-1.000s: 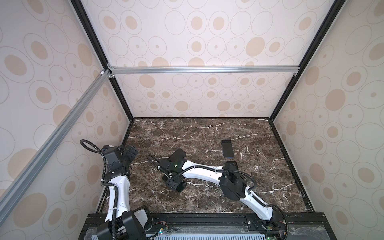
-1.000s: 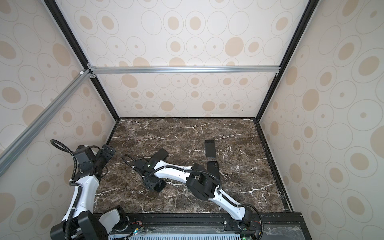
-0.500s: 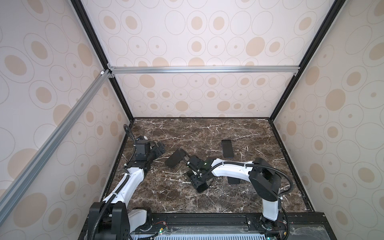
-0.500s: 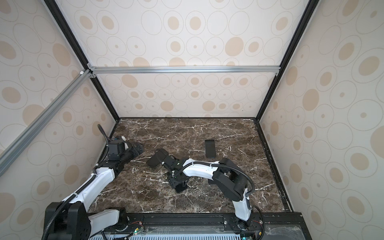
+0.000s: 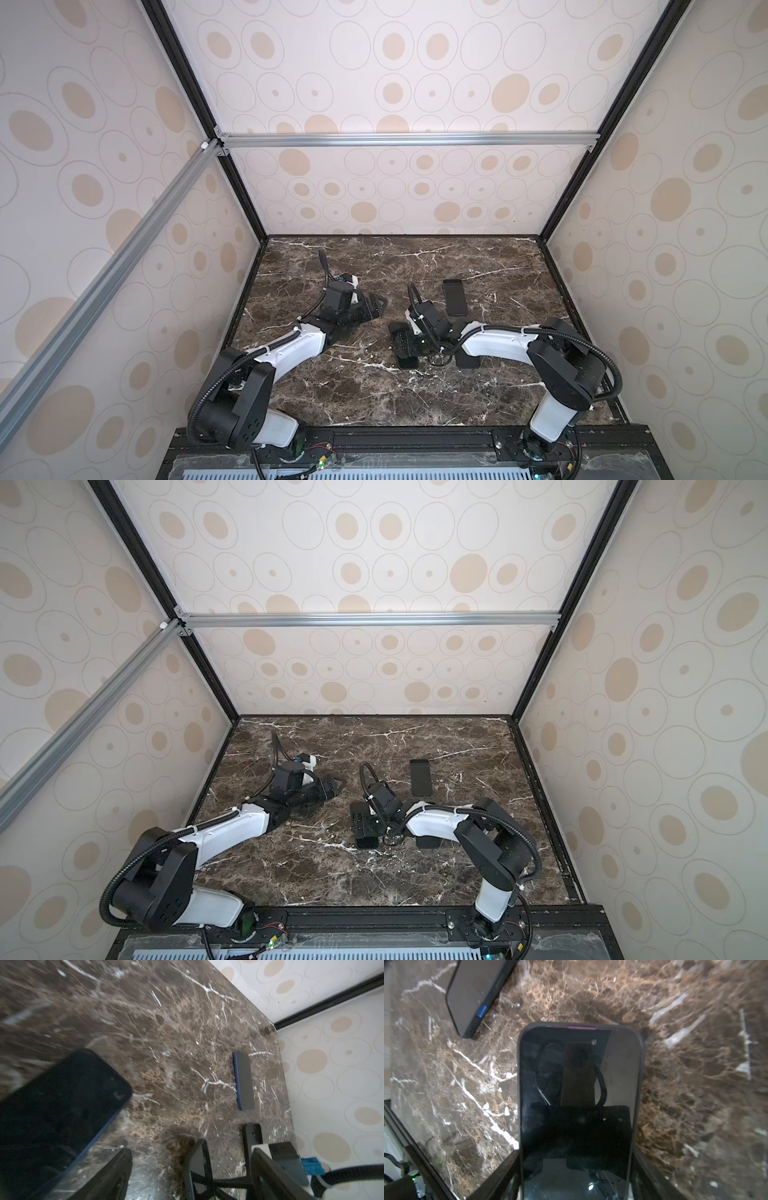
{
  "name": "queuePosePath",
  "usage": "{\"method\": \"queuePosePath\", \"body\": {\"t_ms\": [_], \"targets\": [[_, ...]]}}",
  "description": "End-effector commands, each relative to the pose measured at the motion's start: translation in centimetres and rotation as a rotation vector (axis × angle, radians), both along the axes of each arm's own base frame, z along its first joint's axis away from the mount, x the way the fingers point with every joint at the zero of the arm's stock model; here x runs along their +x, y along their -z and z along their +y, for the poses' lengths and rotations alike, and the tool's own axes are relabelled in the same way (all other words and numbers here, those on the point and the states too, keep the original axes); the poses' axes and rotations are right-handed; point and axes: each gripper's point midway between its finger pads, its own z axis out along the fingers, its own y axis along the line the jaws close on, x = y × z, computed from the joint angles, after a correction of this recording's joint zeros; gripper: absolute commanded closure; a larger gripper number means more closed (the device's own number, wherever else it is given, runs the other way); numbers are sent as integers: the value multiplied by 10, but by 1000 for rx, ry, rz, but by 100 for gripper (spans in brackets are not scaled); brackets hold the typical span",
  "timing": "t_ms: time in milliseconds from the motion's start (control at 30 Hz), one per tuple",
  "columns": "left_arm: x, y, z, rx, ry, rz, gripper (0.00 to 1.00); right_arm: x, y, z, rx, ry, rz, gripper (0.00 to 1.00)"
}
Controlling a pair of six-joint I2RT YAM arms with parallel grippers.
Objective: Take the phone out of the phone case
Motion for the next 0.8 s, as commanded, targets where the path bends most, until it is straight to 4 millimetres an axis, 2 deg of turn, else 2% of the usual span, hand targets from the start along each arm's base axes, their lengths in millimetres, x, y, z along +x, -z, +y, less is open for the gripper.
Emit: {"method": "queuePosePath", "body": {"t_ms": [0, 67, 200, 567, 767], "targets": [[-13, 6, -25, -59, 49, 24, 17, 8, -16, 8, 84, 24, -38, 24], [-22, 15, -32, -55, 67, 55, 20, 9, -17, 8, 86, 23, -42, 24], [-31, 34, -24, -46, 30, 112, 27, 11, -22, 7, 106, 34, -64, 24], [-41, 42, -42, -143, 88, 150, 45, 13, -30, 10, 162, 34, -113, 24], [-44, 47, -46, -160, 99, 159, 58, 15, -37, 15, 209, 36, -130, 24]]}}
